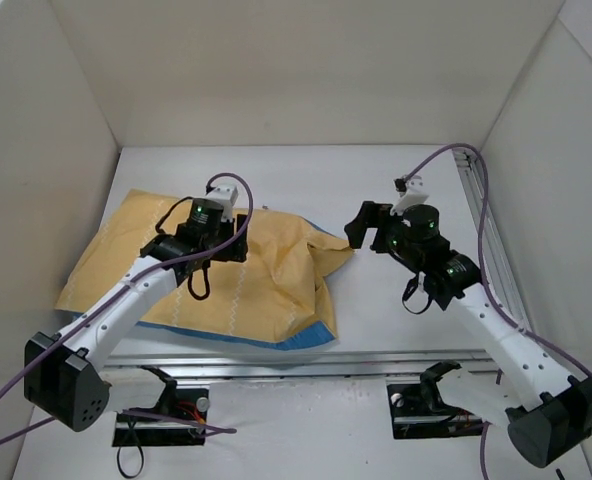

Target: Put the pillow into the pillowcase

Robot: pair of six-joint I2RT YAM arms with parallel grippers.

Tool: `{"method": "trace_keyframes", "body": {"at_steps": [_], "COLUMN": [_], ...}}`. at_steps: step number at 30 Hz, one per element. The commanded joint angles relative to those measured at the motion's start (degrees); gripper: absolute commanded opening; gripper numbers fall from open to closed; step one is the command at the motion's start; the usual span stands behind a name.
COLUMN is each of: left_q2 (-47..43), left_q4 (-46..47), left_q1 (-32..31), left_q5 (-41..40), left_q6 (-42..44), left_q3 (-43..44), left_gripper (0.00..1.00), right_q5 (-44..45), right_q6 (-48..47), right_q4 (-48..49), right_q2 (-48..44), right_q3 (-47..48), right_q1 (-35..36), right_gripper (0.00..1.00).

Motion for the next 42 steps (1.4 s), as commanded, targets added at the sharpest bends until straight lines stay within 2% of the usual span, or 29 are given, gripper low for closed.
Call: {"method": "trace_keyframes", "body": {"at_steps": [1,3,6,10,14,18,20,24,29,34,36,37,38,40,41,42], "left_q2": [-3.2,-5.6,-12.4,-24.8,-33.2,-41.0,-43.3,-48.7,-50.2,-51.0,-52.3,-52.6,-53.5,-53.9,-53.5,-53.1], "left_q4": [-1.5,-3.8,-7.4,-10.9,-18.9,-28.0,-30.7,-27.2,-12.1,-1.4,2.2,6.4,8.4,11.7,12.9,12.9], "left_q1": [-0.1,-0.1,1.1,5.2,9.2,9.7,9.7,9.7,9.7,9.7,9.7,9.7,9.7,9.7,9.7,9.7], "left_q5": [-8.5,-13.4,-20.0,-24.1,-27.1,-27.4,-27.2,-24.0,-18.2,-17.2,-17.5,-18.0,-18.1,-18.9,-19.1,-19.8], "left_q6": [-5.2,-9.6,-17.7,-27.7,-39.1,-52.1,-55.7,-60.4,-60.4,-57.5,-57.0,-56.5,-55.6,-54.8,-54.0,-53.6], "left_q3": [-1.0,-2.3,-5.8,-12.9,-16.5,-20.3,-21.9,-29.4,-39.8,-45.2,-48.4,-49.6,-51.6,-52.8,-52.9,-52.4], "left_gripper": [0.62,0.62,0.69,0.8,0.82,0.82,0.83,0.83,0.83,0.81,0.69,0.58,0.36,0.16,0.0,0.0], "right_q5": [2.1,-6.1,-7.5,-11.8,-10.8,-7.5,-7.5,-7.6,-4.0,-1.9,-1.0,-0.5,0.1,1.7,2.5,3.0], "right_q6": [-1.2,-2.0,0.1,1.8,0.9,0.9,0.7,-2.0,-5.1,-5.5,-5.2,-5.2,-5.1,-5.2,-5.0,-5.0], "right_q4": [-6.2,-3.8,-1.1,1.0,2.7,5.3,6.0,8.7,9.3,9.6,10.1,10.4,10.4,10.4,10.4,10.5], "right_q2": [-1.2,-1.5,-0.7,0.6,-2.7,-4.1,-3.0,-1.3,1.5,2.8,3.4,3.6,4.0,4.7,4.8,5.1], "right_q3": [-1.1,-2.3,-6.7,-12.0,-14.4,-15.6,-15.7,-17.9,-18.0,-17.7,-17.6,-17.5,-17.2,-16.9,-16.6,-16.6], "right_q1": [-0.7,-0.6,2.7,7.5,14.4,20.4,23.0,29.0,31.7,32.5,32.5,32.6,32.6,32.7,32.6,32.7], "right_gripper": [0.93,0.92,0.92,0.89,0.89,0.9,0.9,0.88,0.88,0.88,0.87,0.88,0.87,0.87,0.87,0.87]}}
